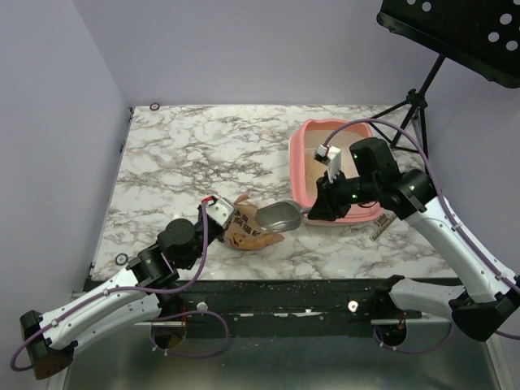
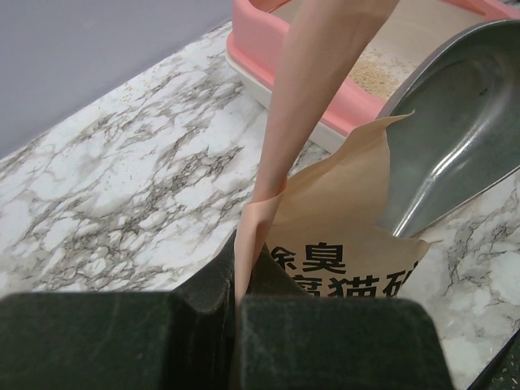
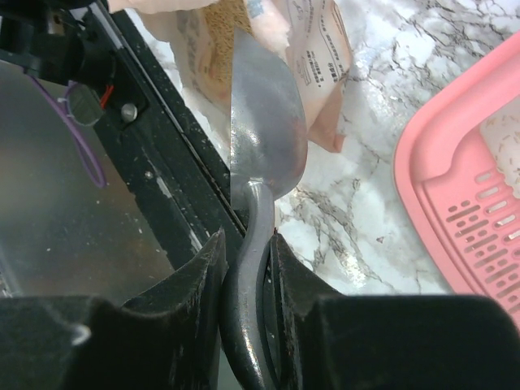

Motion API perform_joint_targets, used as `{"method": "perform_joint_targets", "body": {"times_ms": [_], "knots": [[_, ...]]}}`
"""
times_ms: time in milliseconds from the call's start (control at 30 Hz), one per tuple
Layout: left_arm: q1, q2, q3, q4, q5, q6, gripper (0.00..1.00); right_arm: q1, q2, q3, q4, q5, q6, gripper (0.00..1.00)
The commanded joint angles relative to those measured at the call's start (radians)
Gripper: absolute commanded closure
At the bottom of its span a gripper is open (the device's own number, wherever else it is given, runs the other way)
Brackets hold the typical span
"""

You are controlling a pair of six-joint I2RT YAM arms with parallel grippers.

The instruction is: Fill the litter box with clean litter

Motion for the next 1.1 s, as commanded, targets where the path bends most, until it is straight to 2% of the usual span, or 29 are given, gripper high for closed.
{"method": "perform_joint_targets", "body": {"times_ms": [0, 167, 267, 367, 667, 833, 1067], "knots": [[-0.001, -0.014, 0.046, 0.081, -0.035, 0.007, 1.0, 0.022, 0.01, -0.019, 0.008, 0.068, -0.039, 1.0], [-0.001, -0.005, 0.046, 0.085, -0.028, 0.006, 1.0, 0.045, 0.057, -0.008, 0.037, 0.064, -0.018, 1.0], [-0.001, 0.019, 0.044, 0.093, 0.014, -0.002, 1.0, 0.045, 0.117, -0.01, 0.083, -0.01, 0.056, 1.0], [-0.001, 0.056, 0.053, 0.088, 0.038, -0.02, 1.0, 0.045, 0.178, -0.004, 0.099, -0.015, 0.115, 1.0], [-0.003, 0.118, 0.072, 0.108, 0.104, -0.06, 1.0, 0.043, 0.24, 0.058, 0.014, 0.226, 0.292, 1.0], [-0.001, 0.139, 0.09, 0.101, 0.104, -0.086, 1.0, 0.048, 0.31, 0.157, -0.108, 0.355, 0.301, 1.0], [-0.001, 0.153, 0.107, 0.07, 0.084, -0.096, 1.0, 0.057, 0.436, 0.217, -0.158, 0.374, 0.301, 1.0]]}}
